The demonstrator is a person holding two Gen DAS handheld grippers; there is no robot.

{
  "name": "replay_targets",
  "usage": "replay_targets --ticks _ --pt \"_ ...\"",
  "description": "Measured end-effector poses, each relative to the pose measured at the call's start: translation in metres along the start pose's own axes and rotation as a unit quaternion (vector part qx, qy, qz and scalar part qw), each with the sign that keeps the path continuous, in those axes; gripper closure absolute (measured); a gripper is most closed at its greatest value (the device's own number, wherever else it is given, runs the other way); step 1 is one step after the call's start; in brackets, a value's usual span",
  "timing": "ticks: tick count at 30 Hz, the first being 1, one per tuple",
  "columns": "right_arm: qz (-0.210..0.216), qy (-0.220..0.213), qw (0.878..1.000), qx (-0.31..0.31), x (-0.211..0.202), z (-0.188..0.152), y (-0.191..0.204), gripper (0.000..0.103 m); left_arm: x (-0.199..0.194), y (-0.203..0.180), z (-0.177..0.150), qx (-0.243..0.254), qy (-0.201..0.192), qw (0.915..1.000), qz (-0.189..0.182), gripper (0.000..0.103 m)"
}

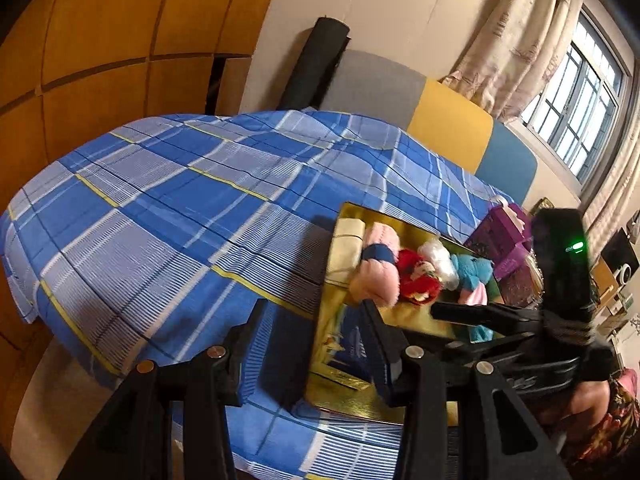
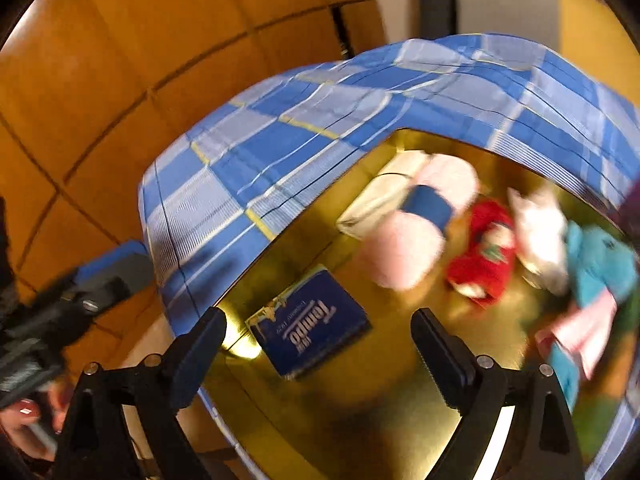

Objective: Organize soft objects
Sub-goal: 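Carry the Tempo tissue pack to the gold tray and release it with right tool, then move both tools back toward the white glove and black hair piece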

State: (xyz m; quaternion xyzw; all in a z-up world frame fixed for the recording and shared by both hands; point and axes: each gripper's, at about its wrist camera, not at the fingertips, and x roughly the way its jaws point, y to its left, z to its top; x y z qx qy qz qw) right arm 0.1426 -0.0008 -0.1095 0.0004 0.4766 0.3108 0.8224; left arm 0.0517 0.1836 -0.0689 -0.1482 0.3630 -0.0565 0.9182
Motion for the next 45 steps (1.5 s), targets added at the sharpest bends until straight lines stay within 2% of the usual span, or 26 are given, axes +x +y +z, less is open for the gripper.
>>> replay_targets --ticks 4,7,11,15,19,28,37,45 --pt "0.0 -0.035 0.999 0.042 -0.034 -0.01 -0.014 0.009 0.009 -0.017 -0.005 0.013 0.016 0.9996 -0.021 0.058" --pt "-0.015 -0.074 0.996 0.053 -0.064 -0.016 -0.02 0.009 0.014 -0.032 -0.008 0.026 0.026 0.9986 -0.037 0.058" --pt "-0.062 -0.132 0.988 0.056 -0.109 -0.027 -0.029 0.009 0.019 -0.059 -0.013 0.047 0.037 0.996 -0.066 0.058" --pt "-0.105 -0.172 0.977 0.063 -0.146 -0.042 -0.046 0.008 0.02 -0.083 -0.017 0.067 0.044 0.993 -0.087 0.058" --pt "-0.132 -0.198 0.967 0.096 -0.177 -0.063 -0.072 0.008 0.021 -0.112 -0.021 0.095 0.051 0.9882 -0.108 0.058" --pt "-0.19 -0.189 0.946 0.183 -0.218 -0.129 -0.146 0.008 0.02 -0.184 -0.032 0.159 0.059 0.9732 -0.155 0.058" --pt "-0.25 -0.139 0.927 0.243 -0.234 -0.186 -0.227 0.008 0.028 -0.258 -0.058 0.216 0.09 0.9509 -0.203 0.058" --pt "-0.335 -0.103 0.891 0.288 -0.273 -0.206 -0.338 0.009 0.038 -0.323 -0.076 0.262 0.11 0.9295 -0.236 0.058"
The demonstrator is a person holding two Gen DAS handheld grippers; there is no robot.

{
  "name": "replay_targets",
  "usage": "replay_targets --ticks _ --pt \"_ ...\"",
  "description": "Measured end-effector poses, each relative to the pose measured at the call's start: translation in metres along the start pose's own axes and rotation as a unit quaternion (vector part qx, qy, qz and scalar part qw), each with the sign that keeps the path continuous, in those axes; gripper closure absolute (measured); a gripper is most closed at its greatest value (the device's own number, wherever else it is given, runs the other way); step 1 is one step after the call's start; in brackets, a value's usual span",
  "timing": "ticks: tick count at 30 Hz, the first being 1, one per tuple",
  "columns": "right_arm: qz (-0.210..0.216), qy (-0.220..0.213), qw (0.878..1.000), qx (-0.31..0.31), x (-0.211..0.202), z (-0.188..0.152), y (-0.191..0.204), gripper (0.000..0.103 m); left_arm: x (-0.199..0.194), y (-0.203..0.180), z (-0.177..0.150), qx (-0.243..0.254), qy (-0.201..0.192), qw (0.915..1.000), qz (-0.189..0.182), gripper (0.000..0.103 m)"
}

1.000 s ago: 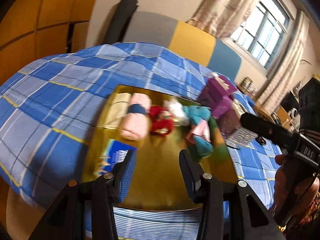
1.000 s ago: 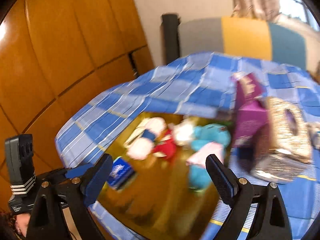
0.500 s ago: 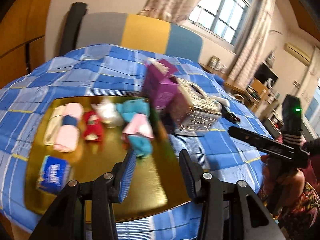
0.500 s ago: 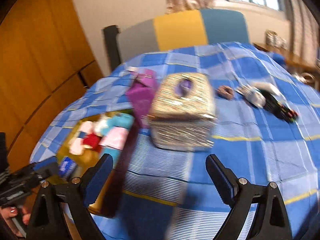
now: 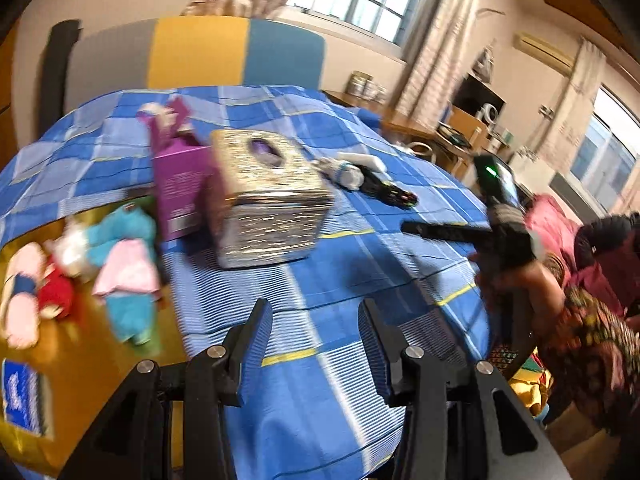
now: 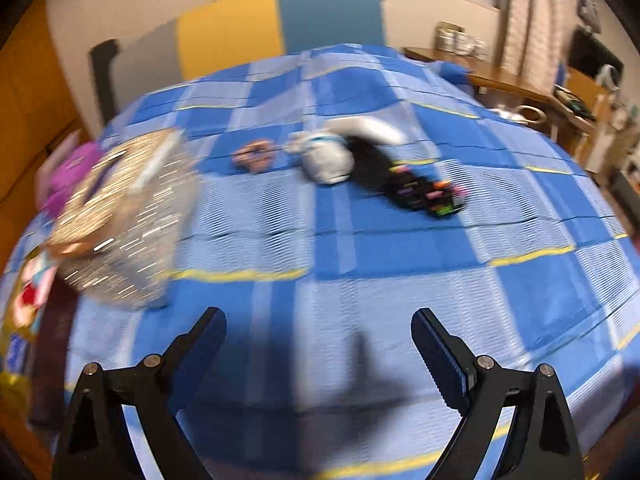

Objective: Organize soft objects
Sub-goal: 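Move both tools back toward the white glove and black hair piece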

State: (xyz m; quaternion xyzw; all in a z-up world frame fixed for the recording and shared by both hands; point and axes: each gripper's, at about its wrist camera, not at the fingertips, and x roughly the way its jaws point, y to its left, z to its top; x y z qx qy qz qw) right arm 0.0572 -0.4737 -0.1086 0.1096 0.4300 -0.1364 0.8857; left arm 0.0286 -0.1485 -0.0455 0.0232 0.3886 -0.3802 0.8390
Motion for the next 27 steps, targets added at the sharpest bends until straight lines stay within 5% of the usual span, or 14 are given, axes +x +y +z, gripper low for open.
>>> replay_targets --ticks 7,15,18,21,27 --pt "-0.055 0.002 0.998 -0.028 0.046 0.064 -0.053 0.009 0.036 -0.035 0.019 0.03 0.023 0.9989 -0.026 0.058" --pt "-0.048 0.04 0.996 -0.062 0.119 0.113 -0.065 0.009 0.064 -0.051 0.031 0.044 0.049 0.9976 -0.021 0.058" --pt "-0.046 0.064 0.993 -0.083 0.138 0.111 -0.065 0.018 0.073 -0.055 0.037 0.047 0.052 0.9973 -0.02 0.058" --pt "-0.031 0.071 0.994 -0.076 0.139 0.104 -0.068 0.044 0.082 -0.061 0.044 0.051 0.053 0.9969 -0.026 0.058" --pt "-0.037 0.136 0.99 -0.028 0.112 0.082 -0.077 0.049 0.091 -0.083 0.067 0.06 0.042 0.9963 -0.045 0.058"
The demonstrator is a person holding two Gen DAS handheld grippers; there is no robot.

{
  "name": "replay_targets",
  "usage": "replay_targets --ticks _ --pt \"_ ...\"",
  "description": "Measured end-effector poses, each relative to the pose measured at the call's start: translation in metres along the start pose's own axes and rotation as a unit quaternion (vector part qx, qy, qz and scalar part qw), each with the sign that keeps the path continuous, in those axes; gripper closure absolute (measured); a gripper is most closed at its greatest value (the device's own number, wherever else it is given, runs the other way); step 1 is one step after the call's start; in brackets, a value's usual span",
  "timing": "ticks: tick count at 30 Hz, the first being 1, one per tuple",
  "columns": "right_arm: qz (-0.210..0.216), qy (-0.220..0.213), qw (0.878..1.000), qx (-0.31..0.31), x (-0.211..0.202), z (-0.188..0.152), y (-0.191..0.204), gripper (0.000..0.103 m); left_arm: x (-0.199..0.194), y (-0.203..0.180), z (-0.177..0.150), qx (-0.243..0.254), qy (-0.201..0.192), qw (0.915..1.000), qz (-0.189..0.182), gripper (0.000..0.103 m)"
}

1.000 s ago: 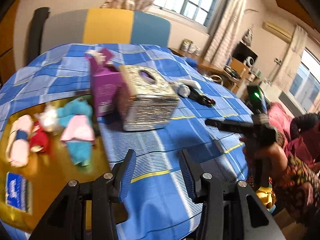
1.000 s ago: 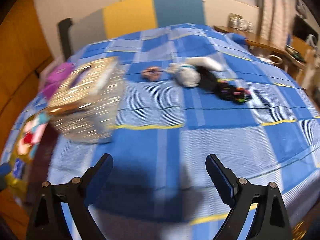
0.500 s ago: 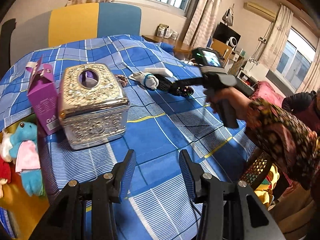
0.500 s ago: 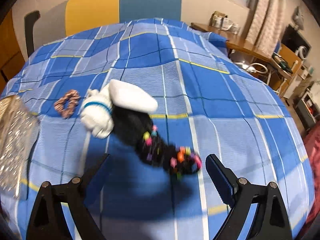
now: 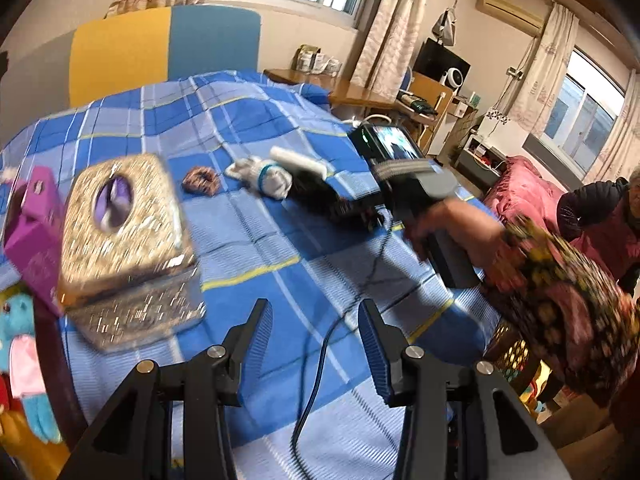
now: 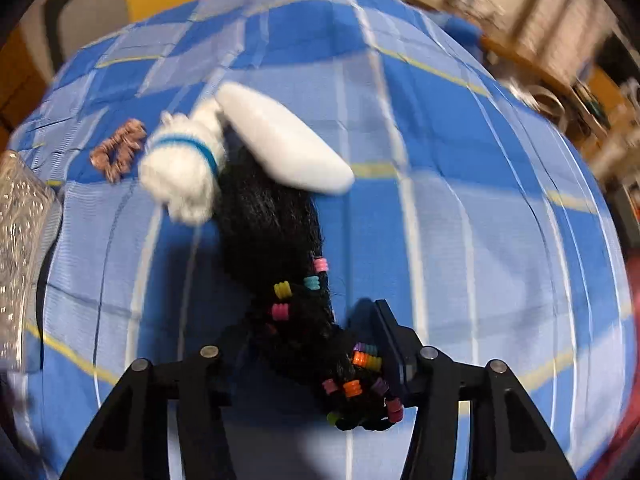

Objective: Organize soft objects
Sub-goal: 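Move both tools back toward the white glove and black hair piece, then grasp the black beaded hair piece with right tool while left tool grasps white knit glove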

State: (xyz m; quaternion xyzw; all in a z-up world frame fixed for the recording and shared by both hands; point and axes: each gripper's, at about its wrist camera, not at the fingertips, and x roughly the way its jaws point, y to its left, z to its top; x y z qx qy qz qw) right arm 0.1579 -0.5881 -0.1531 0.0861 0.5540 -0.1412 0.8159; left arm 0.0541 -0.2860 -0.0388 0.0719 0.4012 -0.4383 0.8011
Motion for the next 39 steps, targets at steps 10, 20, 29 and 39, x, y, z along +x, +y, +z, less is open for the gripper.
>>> replay_targets --ticks 10,20,29,39 --pt "0.098 -0.01 0.976 0.195 -0.03 -0.058 -0.056 0.049 0.058 -0.006 0.067 -0.035 0.02 0.9992 0.008 0.058" --pt "0.082 -0.028 0.976 0.198 -0.038 -0.06 -0.067 0.049 0.174 0.035 0.125 -0.126 0.084 0.9865 0.06 0.041" --pt "0.089 -0.024 0.975 0.2 -0.035 -0.055 -0.068 0.049 0.246 0.069 0.143 -0.155 0.094 0.9788 0.096 0.035" --pt "0.091 -0.025 0.977 0.194 -0.034 -0.054 -0.062 0.049 0.258 0.072 0.143 -0.135 0.08 0.9831 0.094 0.059"
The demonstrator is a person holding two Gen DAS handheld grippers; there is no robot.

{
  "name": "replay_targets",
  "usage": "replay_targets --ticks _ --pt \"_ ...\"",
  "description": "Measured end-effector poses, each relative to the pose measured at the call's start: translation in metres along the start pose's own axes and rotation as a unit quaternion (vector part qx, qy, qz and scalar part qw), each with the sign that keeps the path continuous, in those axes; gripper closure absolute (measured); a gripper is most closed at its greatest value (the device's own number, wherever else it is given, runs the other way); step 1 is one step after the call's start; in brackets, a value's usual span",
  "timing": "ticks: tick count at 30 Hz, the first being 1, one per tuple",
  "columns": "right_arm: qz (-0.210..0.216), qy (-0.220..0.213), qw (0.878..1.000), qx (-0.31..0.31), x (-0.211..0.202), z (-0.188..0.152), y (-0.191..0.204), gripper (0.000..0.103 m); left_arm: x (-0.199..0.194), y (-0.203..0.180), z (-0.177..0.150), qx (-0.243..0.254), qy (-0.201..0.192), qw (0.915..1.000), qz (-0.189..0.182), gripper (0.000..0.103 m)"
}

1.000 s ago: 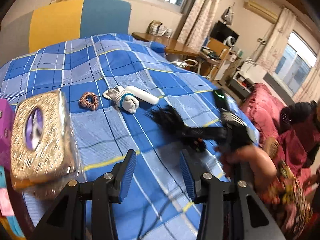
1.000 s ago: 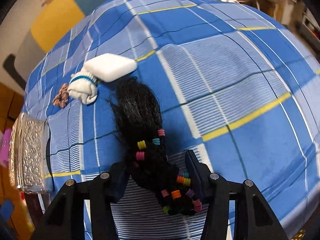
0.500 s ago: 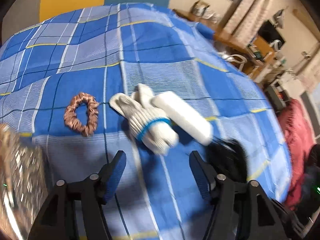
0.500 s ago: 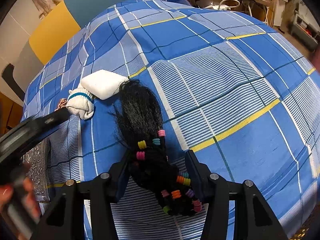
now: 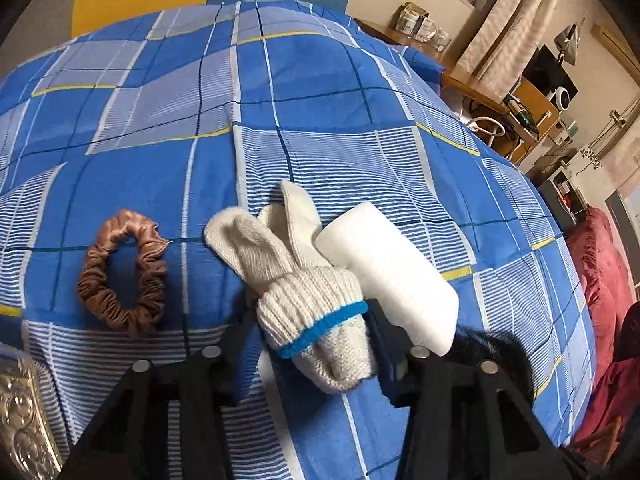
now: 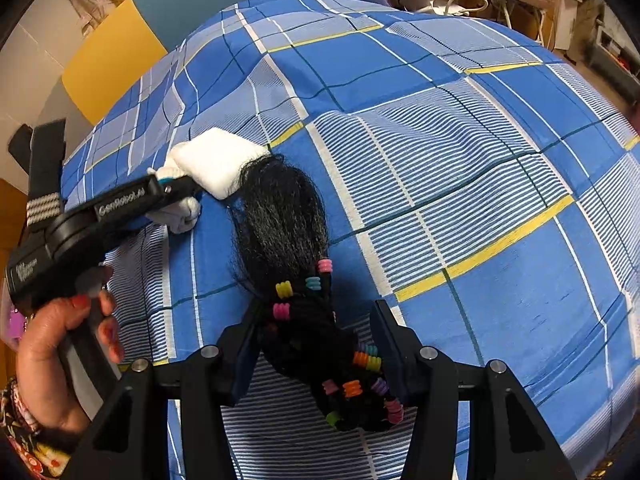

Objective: Organize soft objects
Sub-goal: 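Grasp the black beaded hair piece with right tool while left tool grasps white knit glove, then carry the white knit glove over the gold tray with the left tool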

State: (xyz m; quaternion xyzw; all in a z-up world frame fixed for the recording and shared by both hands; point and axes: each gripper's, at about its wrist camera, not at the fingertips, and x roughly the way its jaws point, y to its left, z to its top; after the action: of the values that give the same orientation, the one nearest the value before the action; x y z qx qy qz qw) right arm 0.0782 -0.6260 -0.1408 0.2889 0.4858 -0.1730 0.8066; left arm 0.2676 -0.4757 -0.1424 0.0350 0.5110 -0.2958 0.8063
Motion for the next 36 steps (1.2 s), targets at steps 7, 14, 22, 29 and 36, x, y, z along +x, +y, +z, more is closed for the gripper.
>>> replay_targets --ticks 7,14,22,29,36 --pt "0.009 -0.005 1.0 0.015 -0.002 0.001 -0.007 0.049 -0.035 0.0 -0.031 0.018 -0.021 0.9996 0.004 0.063" --pt "0.003 -0.002 1.0 0.023 0.0 0.001 -0.014 0.049 -0.073 0.0 -0.07 0.031 -0.036 0.9985 -0.027 0.063" --pt "0.006 -0.035 0.998 0.049 -0.014 0.001 -0.028 0.049 -0.124 0.003 -0.127 0.034 -0.051 0.9948 -0.081 0.063" --pt "-0.007 -0.045 0.998 0.045 -0.019 -0.002 -0.027 0.049 -0.171 0.016 -0.181 0.039 -0.055 0.9908 -0.118 0.063" --pt "-0.016 -0.052 0.997 0.05 -0.021 -0.001 -0.031 0.049 -0.215 0.047 -0.219 0.04 -0.066 0.9902 -0.117 0.063"
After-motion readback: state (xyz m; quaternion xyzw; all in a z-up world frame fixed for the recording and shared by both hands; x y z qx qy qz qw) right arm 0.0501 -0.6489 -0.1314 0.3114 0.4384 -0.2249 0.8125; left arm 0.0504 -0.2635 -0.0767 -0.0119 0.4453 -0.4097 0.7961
